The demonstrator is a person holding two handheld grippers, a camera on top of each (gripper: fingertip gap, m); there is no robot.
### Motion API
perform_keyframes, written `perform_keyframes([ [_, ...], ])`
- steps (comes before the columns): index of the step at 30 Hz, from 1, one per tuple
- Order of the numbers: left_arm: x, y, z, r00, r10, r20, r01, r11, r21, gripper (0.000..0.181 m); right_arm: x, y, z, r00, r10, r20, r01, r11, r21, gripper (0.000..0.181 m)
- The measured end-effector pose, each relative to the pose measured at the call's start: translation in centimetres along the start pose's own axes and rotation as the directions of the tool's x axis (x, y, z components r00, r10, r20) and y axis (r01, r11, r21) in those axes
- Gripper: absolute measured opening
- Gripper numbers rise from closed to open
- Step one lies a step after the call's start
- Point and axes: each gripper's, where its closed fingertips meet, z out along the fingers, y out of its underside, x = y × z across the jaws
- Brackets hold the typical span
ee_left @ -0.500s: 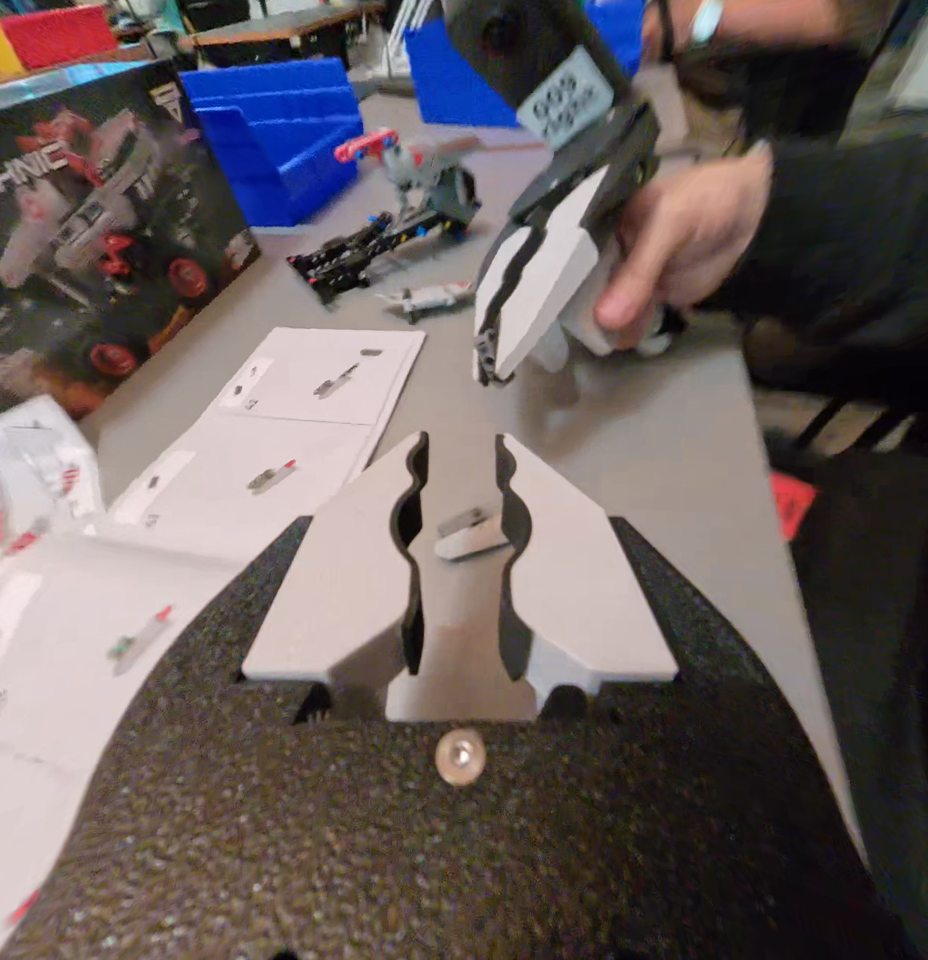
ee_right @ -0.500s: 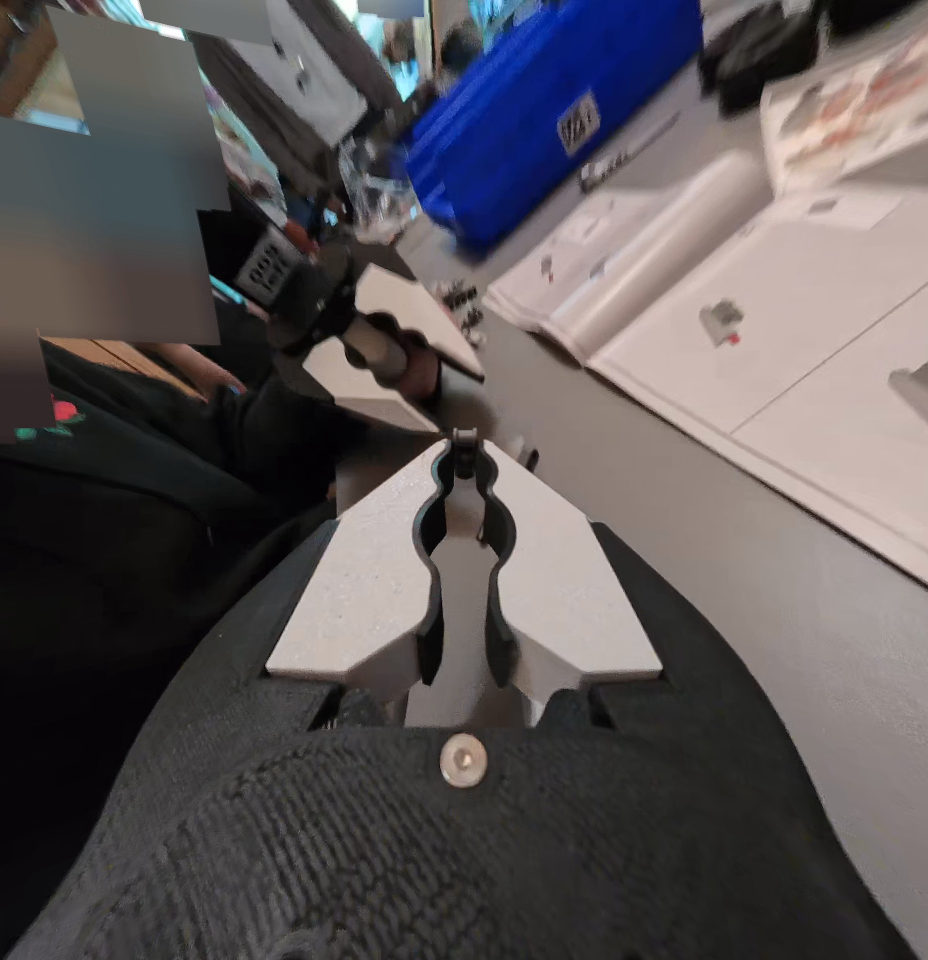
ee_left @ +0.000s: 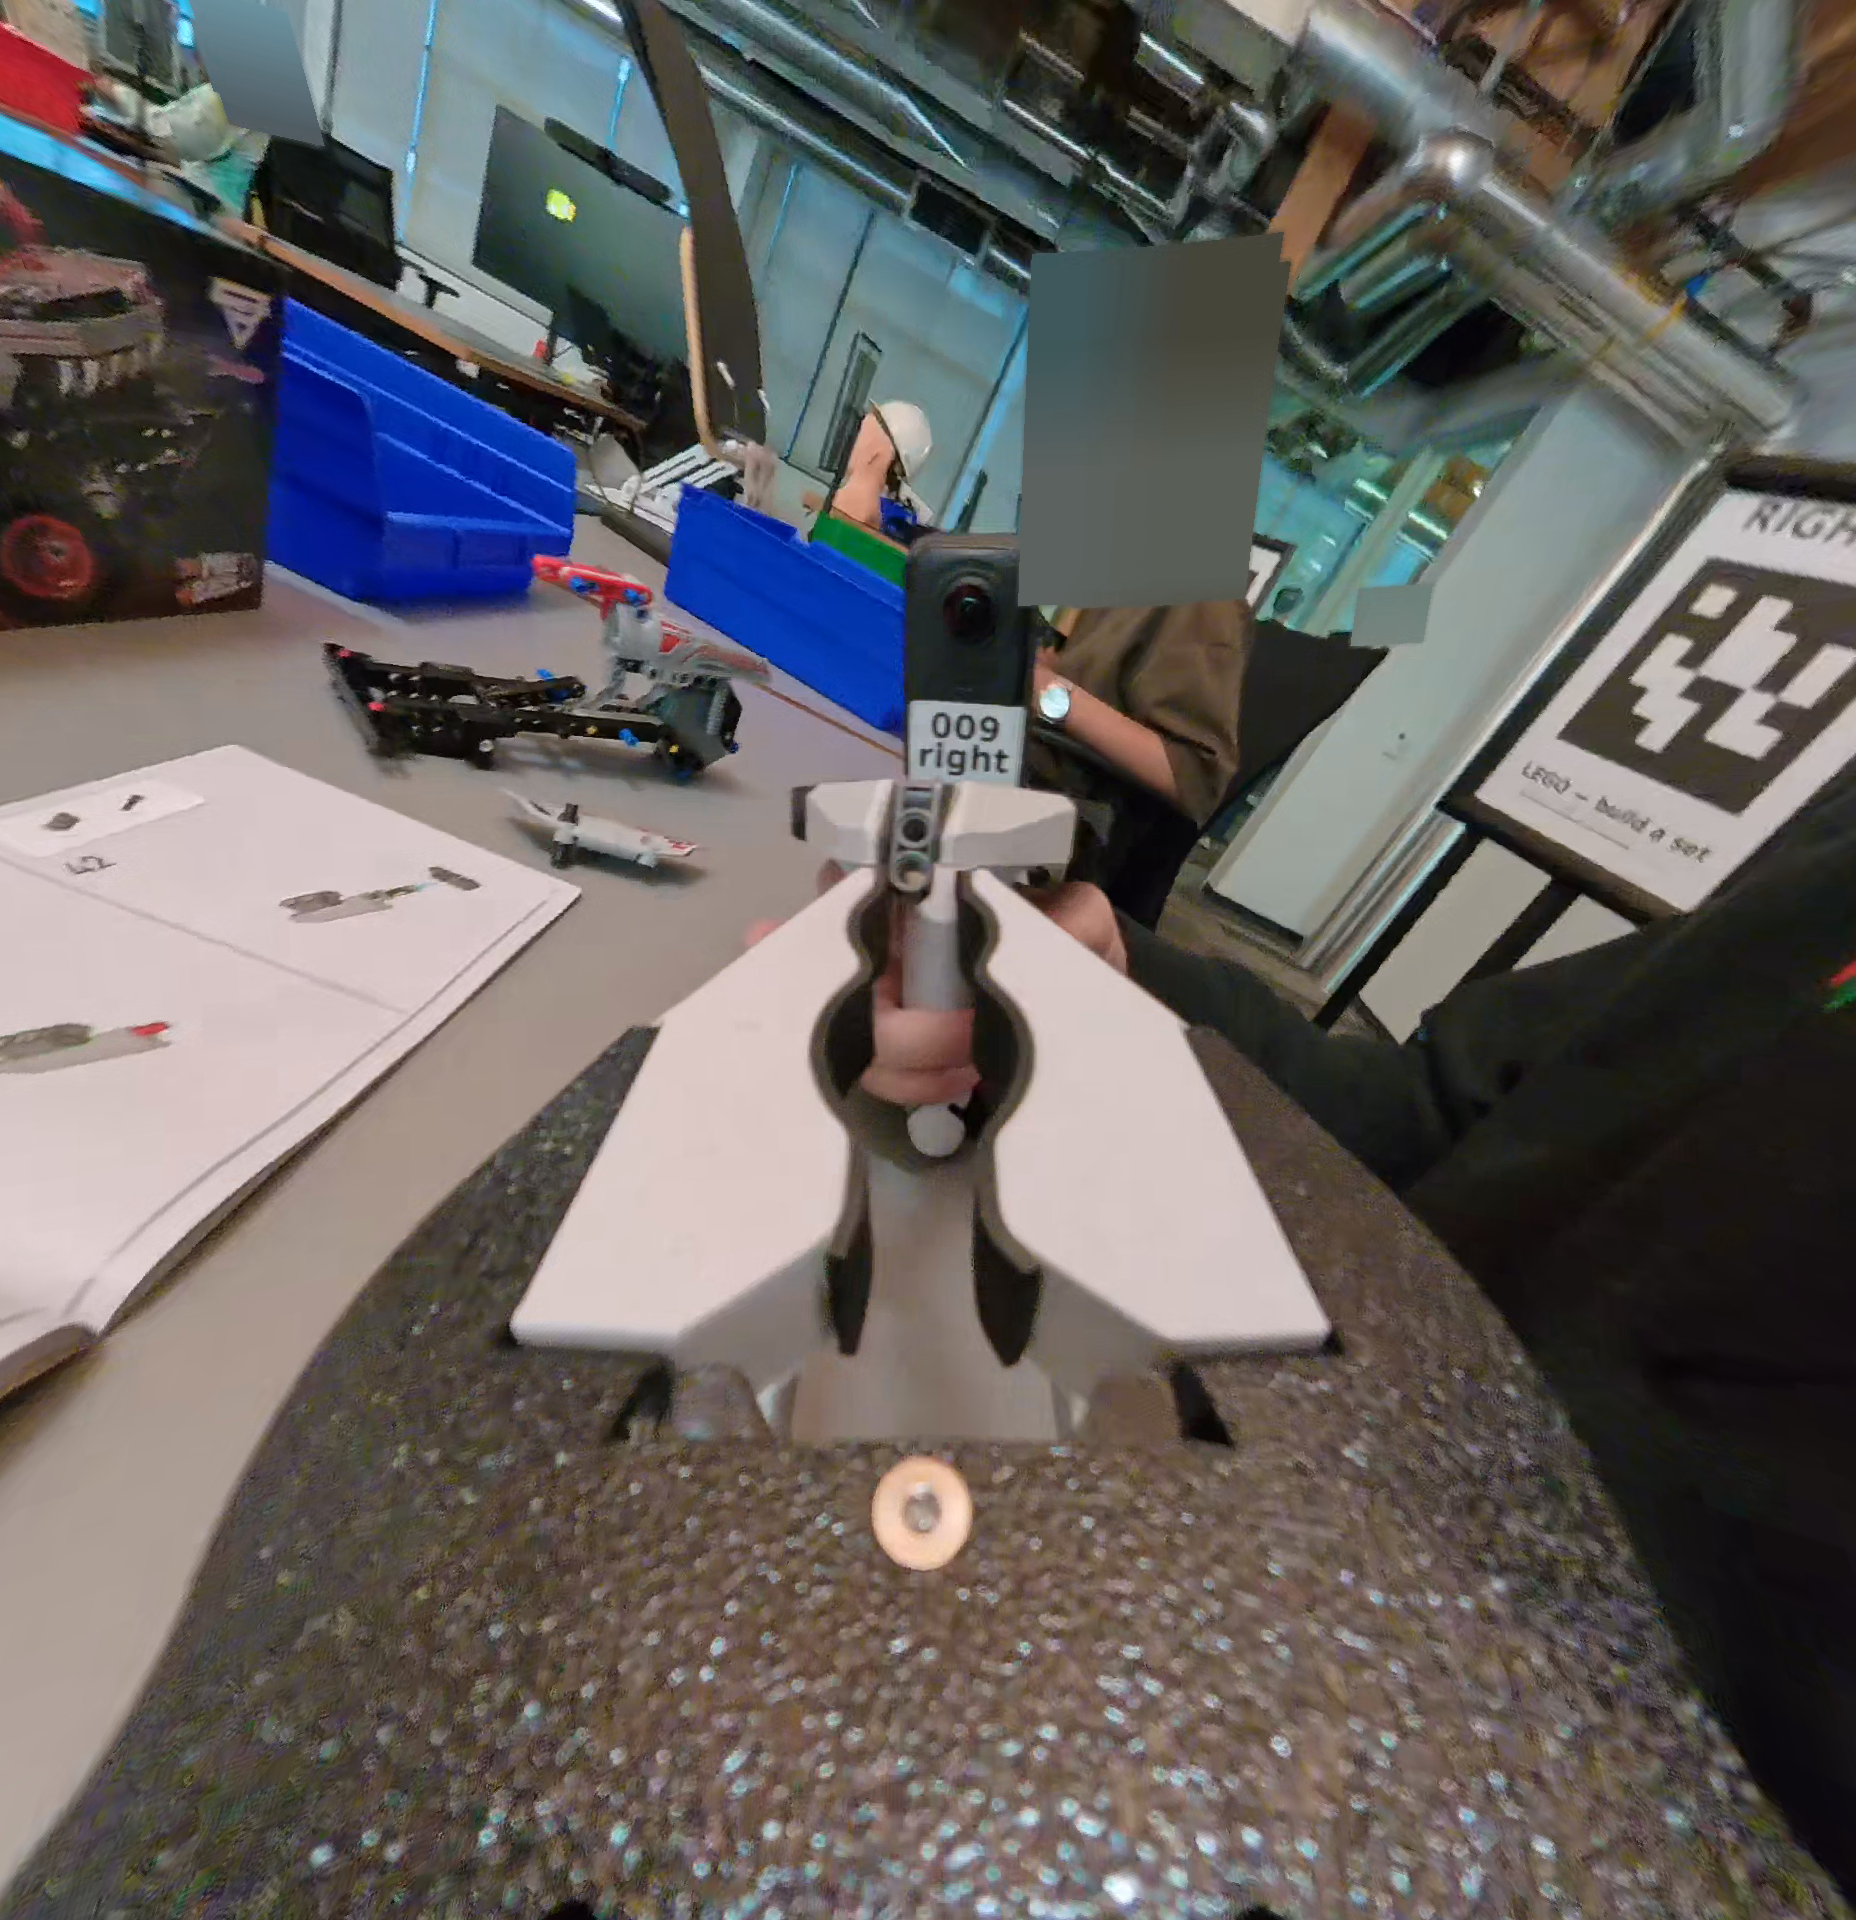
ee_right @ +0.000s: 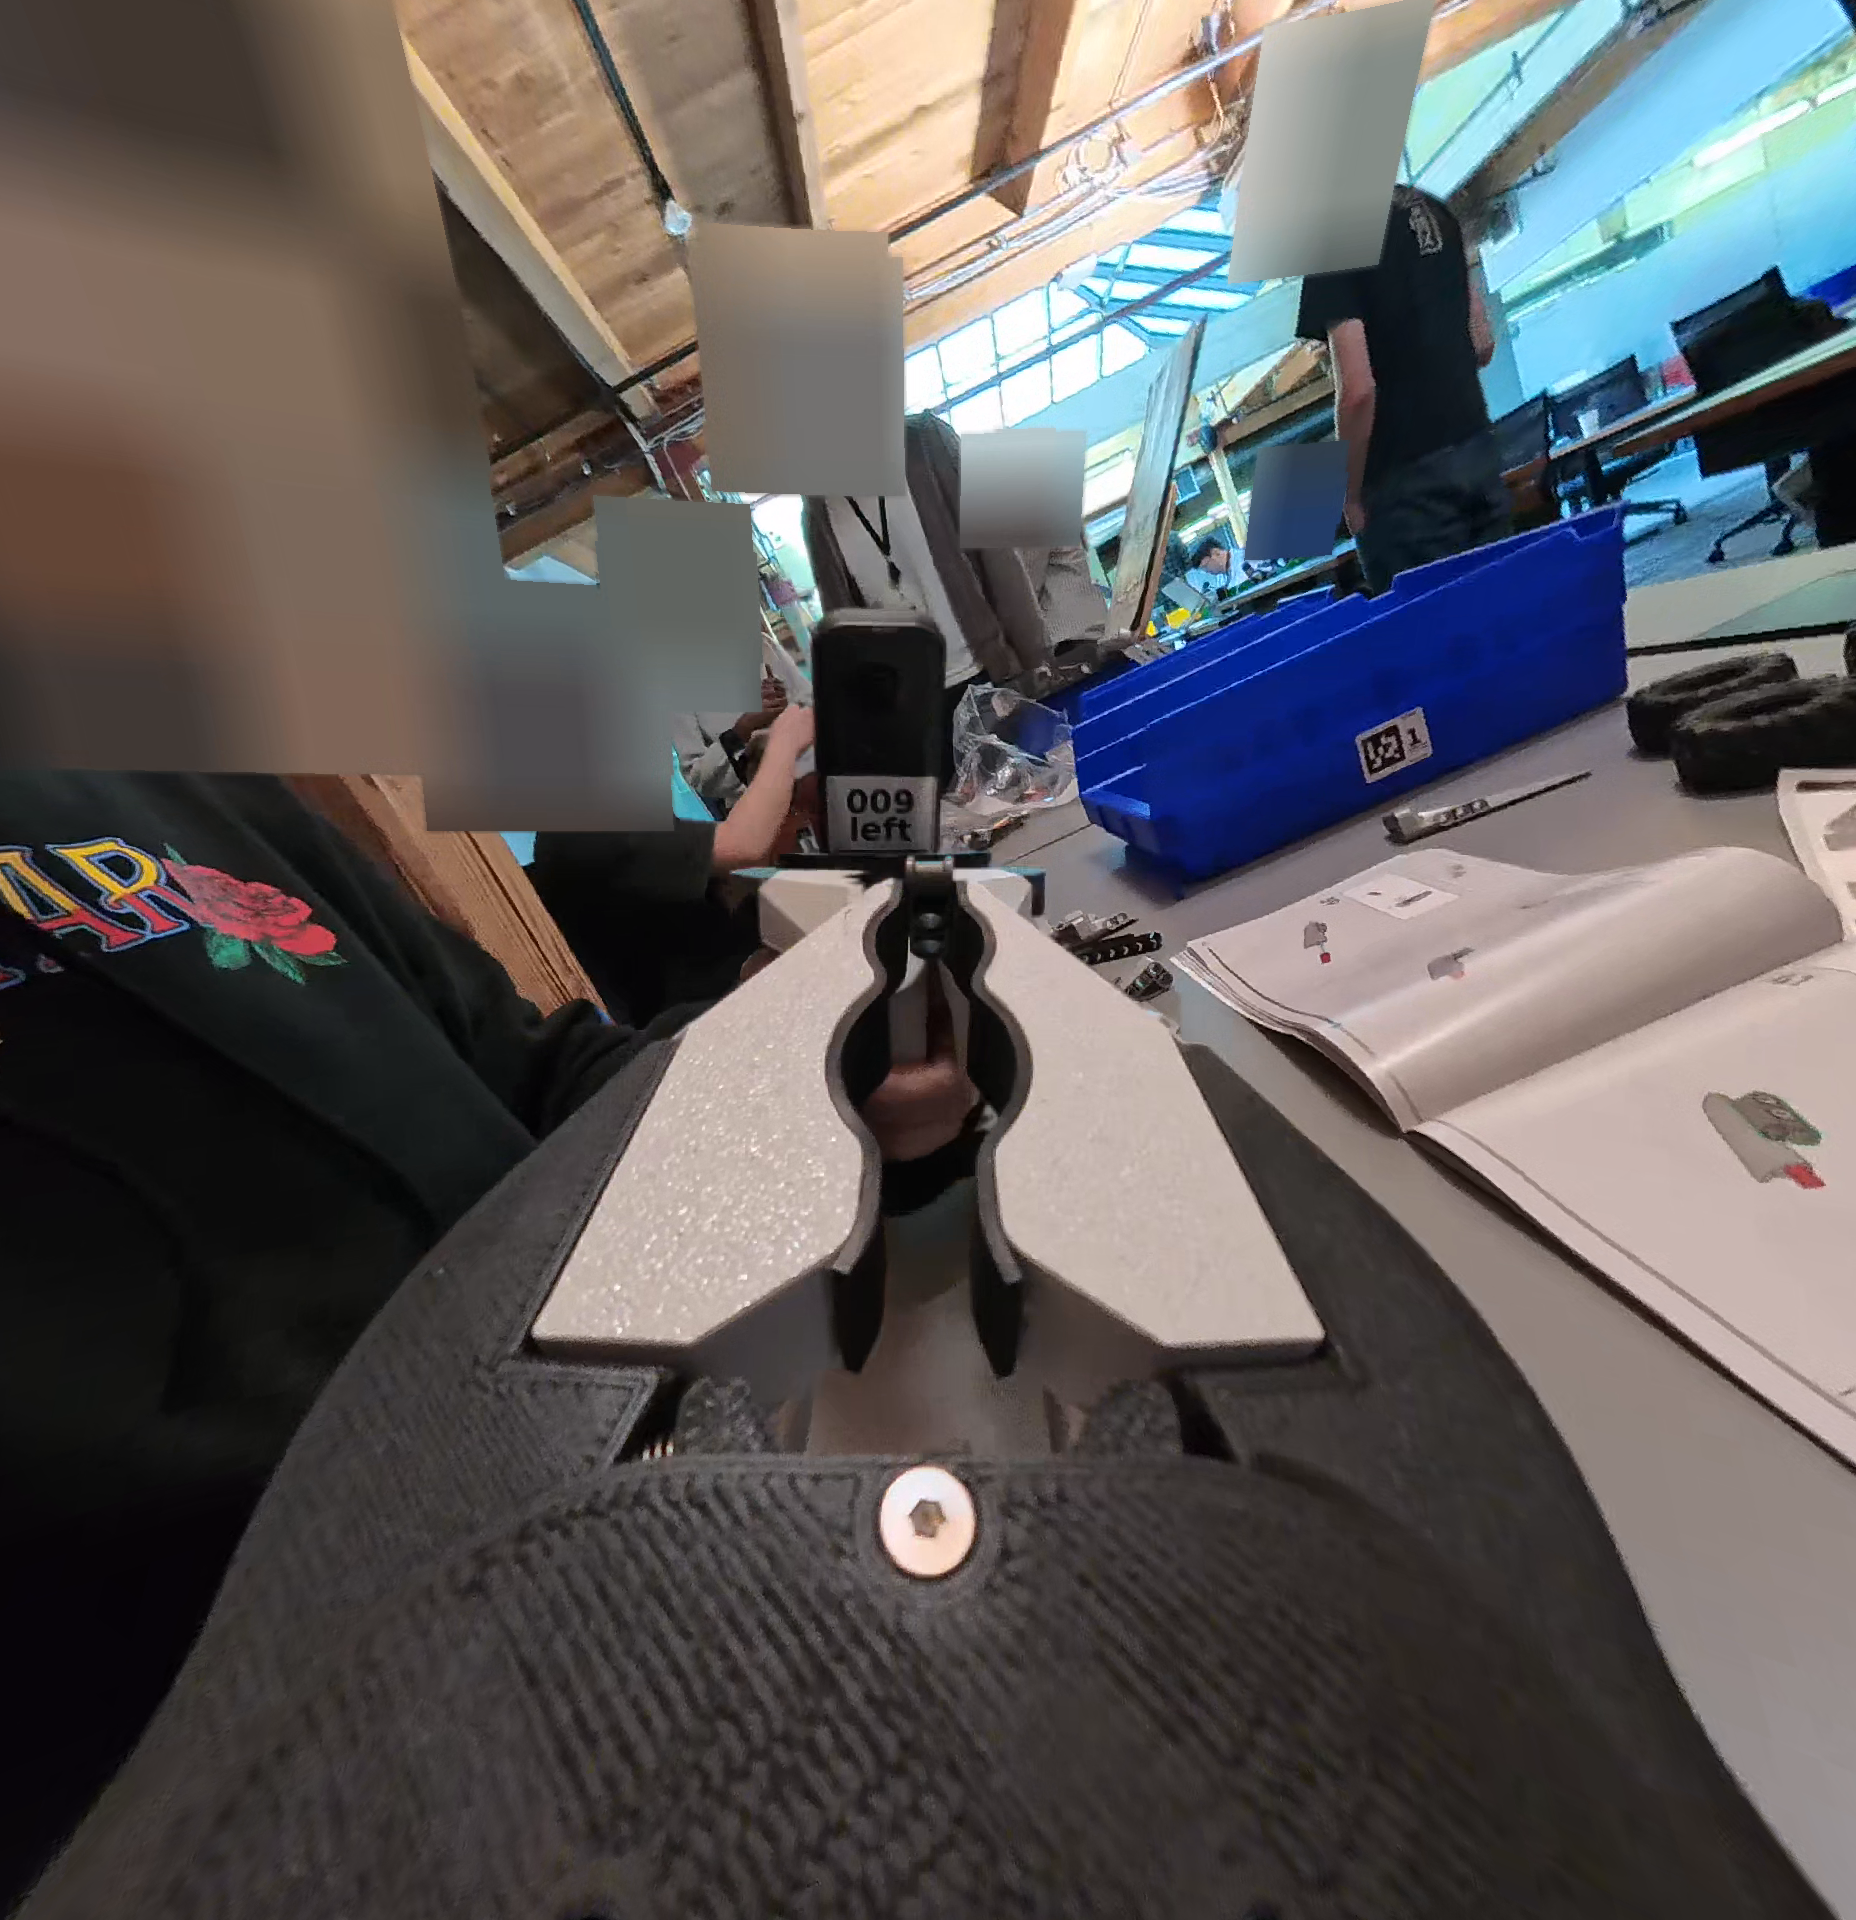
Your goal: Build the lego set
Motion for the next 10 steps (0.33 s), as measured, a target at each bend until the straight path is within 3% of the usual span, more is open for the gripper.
perform_keyframes([
  [4, -0.4, 0.8, -0.4, 0.995, 0.095, 0.036, -0.094, 0.995, -0.036, 0.005, 0.0, 0.8, 0.2, 0.998, -0.06, -0.027, 0.058, 0.996, -0.069, 0.006],
  [6, -0.8, 1.8, -0.8, 0.976, 0.211, 0.053, -0.202, 0.969, -0.143, 0.005, 0.1, 1.4, 0.0, 0.996, -0.081, -0.039, 0.075, 0.989, -0.127, 0.007],
  [8, -1.9, 3.4, -1.8, 0.939, 0.34, 0.043, -0.31, 0.897, -0.315, 0.005, 0.9, 2.2, -0.7, 0.985, -0.145, -0.099, 0.119, 0.966, -0.23, 0.02],
  [10, -3.5, 5.9, -3.5, 0.893, 0.451, -0.002, -0.383, 0.758, -0.528, 0.004, 2.1, 3.2, -1.9, 0.96, -0.228, -0.165, 0.153, 0.915, -0.373, 0.02],
])
